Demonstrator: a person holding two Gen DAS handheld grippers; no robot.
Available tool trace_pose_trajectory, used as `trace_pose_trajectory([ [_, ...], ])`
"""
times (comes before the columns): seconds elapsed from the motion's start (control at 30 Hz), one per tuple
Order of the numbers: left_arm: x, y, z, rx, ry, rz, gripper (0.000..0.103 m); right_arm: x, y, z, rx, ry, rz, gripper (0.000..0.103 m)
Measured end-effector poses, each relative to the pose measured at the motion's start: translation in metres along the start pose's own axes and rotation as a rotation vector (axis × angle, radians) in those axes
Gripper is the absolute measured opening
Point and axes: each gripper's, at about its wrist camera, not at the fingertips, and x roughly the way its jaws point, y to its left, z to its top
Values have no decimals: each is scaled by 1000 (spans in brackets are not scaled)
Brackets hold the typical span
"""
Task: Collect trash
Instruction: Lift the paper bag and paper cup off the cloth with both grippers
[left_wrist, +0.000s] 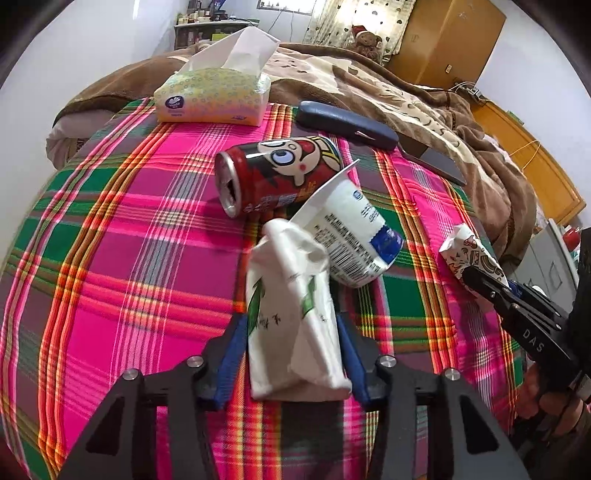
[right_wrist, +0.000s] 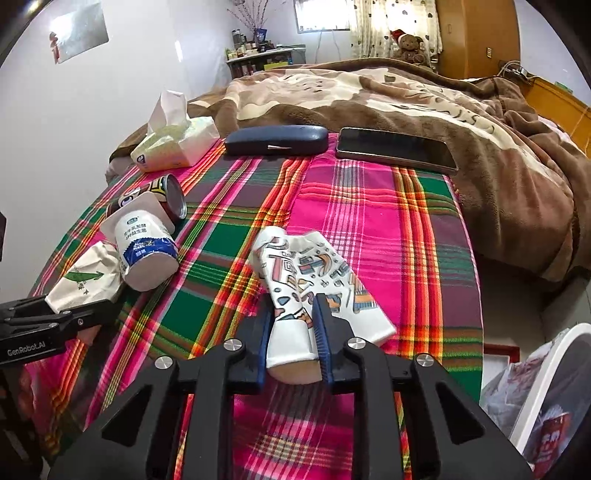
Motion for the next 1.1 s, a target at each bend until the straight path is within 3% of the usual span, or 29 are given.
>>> trace_pose_trajectory([
  [0.2,0,7,3,-27,-21,5,49,-2,0,-2,15,0,0,21],
  [0.4,7,1,10,-5,-32,32,57,-2,-2,-3,34,1,-2,22],
  [0.5,6,2,9,-10,-39,26,48,-5,-2,-4,38,-6,-4,22],
  [0.67,3,7,7,-29,-47,13,41,-7,-1,-7,36,-8,-7,21],
  [1.1,-33,-11,-7,19,-113,8,41,-35,2,-16,54,-58,2,21],
])
